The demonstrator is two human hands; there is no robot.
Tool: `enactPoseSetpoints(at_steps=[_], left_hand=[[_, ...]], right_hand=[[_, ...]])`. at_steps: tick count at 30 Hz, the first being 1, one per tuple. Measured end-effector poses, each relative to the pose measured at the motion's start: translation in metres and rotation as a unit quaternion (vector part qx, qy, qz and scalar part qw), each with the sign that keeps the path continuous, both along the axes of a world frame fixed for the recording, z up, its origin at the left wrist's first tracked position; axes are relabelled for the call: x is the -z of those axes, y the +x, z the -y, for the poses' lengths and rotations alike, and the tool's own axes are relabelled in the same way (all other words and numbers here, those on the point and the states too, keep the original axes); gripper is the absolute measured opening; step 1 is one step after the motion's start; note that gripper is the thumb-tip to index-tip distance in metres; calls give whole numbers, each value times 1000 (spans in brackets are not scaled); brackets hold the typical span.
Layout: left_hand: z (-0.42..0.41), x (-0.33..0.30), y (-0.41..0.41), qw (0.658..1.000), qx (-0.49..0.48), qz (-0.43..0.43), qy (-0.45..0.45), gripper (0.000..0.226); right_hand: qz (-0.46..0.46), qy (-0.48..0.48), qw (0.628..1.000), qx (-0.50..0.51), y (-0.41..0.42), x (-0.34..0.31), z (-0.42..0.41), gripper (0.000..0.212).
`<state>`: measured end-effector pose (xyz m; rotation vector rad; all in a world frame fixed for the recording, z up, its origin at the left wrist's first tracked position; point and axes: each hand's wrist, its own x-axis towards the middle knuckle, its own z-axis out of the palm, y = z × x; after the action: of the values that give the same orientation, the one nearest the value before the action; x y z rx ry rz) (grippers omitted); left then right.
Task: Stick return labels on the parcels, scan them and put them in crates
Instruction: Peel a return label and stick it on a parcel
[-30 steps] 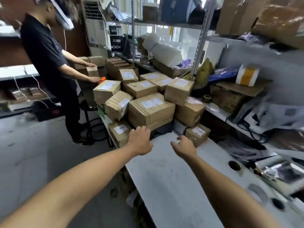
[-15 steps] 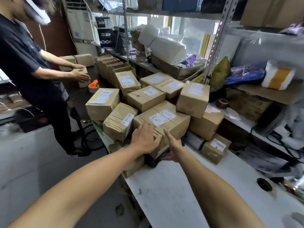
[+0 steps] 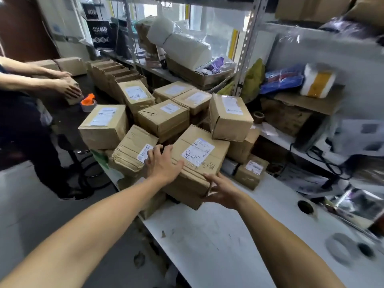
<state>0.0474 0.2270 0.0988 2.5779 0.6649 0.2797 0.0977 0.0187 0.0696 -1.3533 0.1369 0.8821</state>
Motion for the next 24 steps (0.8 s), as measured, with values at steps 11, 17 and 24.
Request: enactPoseSetpoints(at_steps=[11, 17, 24], left_hand=[[112, 49, -58, 832, 17, -199, -517, 65], [179, 68, -80, 787, 132, -224, -559, 119], [250, 77, -80, 762, 210, -284, -543, 125]], right_hand=[[4, -12, 997, -78, -73, 23, 200, 61], [6, -26, 999, -24, -112, 32, 288, 78], [20, -25, 999, 38, -152, 45, 367, 86]])
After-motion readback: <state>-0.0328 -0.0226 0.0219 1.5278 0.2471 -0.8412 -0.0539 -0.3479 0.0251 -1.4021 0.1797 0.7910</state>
